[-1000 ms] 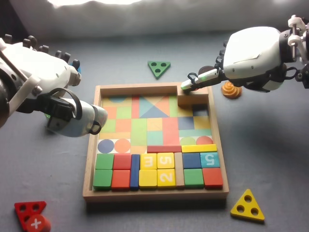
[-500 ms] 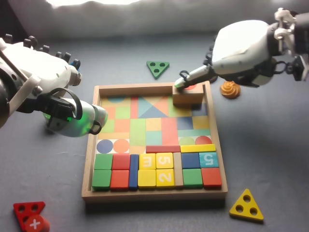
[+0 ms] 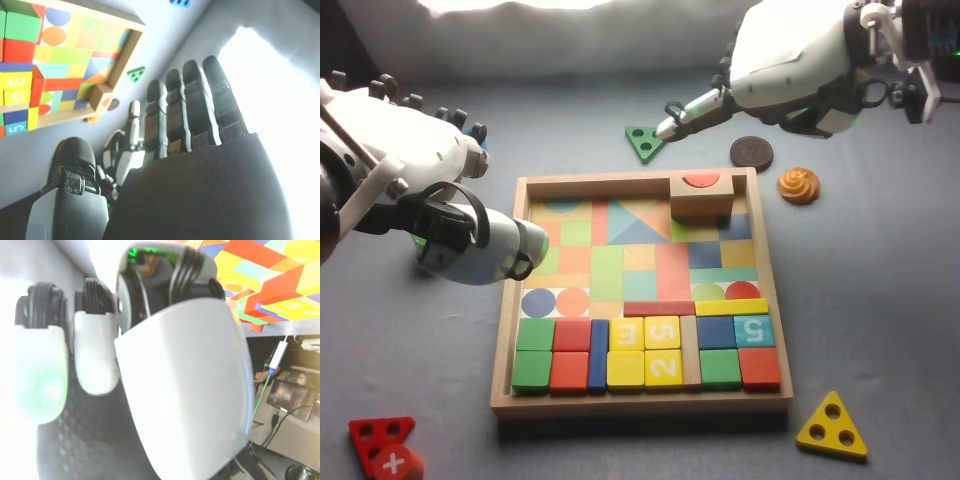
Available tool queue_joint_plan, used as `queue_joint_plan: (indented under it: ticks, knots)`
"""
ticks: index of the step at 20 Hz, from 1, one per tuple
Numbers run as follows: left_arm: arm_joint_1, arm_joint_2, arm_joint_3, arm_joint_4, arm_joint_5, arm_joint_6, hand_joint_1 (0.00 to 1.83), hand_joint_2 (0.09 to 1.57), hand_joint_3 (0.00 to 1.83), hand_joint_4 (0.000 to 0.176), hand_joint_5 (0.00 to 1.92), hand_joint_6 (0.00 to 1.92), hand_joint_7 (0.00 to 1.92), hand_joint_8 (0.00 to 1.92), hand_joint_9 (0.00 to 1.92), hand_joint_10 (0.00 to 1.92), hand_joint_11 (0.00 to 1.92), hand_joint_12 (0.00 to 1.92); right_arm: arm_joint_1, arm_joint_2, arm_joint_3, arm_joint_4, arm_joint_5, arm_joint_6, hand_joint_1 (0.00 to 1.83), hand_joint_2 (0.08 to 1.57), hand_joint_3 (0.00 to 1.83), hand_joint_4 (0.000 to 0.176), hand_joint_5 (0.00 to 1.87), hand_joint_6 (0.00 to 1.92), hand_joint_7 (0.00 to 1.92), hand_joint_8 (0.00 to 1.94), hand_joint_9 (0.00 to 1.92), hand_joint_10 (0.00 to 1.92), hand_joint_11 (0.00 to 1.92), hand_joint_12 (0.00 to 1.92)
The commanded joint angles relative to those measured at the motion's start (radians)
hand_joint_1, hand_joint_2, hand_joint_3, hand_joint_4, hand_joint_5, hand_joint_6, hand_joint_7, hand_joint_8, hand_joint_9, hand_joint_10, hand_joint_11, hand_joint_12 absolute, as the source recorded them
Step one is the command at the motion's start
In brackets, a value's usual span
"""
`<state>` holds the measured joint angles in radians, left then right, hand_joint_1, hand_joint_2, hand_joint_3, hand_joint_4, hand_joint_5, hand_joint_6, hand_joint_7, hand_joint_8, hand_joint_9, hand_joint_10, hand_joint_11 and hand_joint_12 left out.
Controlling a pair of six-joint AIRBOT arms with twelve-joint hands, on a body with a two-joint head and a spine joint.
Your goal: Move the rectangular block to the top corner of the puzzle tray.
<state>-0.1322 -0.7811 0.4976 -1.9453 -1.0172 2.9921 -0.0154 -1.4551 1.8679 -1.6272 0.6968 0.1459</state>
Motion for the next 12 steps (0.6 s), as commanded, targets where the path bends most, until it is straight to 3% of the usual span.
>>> queue_joint_plan:
  ticks: [1,7,10,12]
  knots:
    - [-0.010,0.014,-0.004,0.085,0.000,0.005,0.00,1.25,0.00,0.000,0.27,0.00,0.27,0.00,0.25,0.00,0.00,0.48,0.013,0.021,-0.001,0.050,0.009,0.003,1.64,0.70,0.86,0.000,0.29,0.01,1.61,1.94,1.76,1.92,1.84,1.92]
    - [-0.010,0.014,-0.004,0.085,0.000,0.005,0.00,1.26,0.00,0.000,0.30,0.00,0.29,0.00,0.27,0.01,0.01,0.51,0.014,0.081,-0.079,-0.029,0.089,0.053,1.67,0.65,0.97,0.000,0.27,0.00,1.62,1.94,1.76,1.92,1.84,1.92]
    - [-0.010,0.014,-0.004,0.085,0.000,0.005,0.00,1.26,0.00,0.000,0.28,0.00,0.27,0.00,0.25,0.00,0.00,0.49,0.001,0.085,-0.088,-0.039,0.092,0.066,1.60,0.72,0.86,0.000,0.27,0.00,1.63,1.94,1.76,1.92,1.84,1.92]
    - [-0.010,0.014,-0.004,0.085,0.000,0.005,0.00,1.27,0.01,0.000,0.27,0.00,0.27,0.00,0.25,0.00,0.00,0.49,-0.006,0.084,-0.088,-0.045,0.090,0.066,1.66,0.66,0.93,0.000,0.30,0.01,1.62,1.94,1.76,1.92,1.83,1.92]
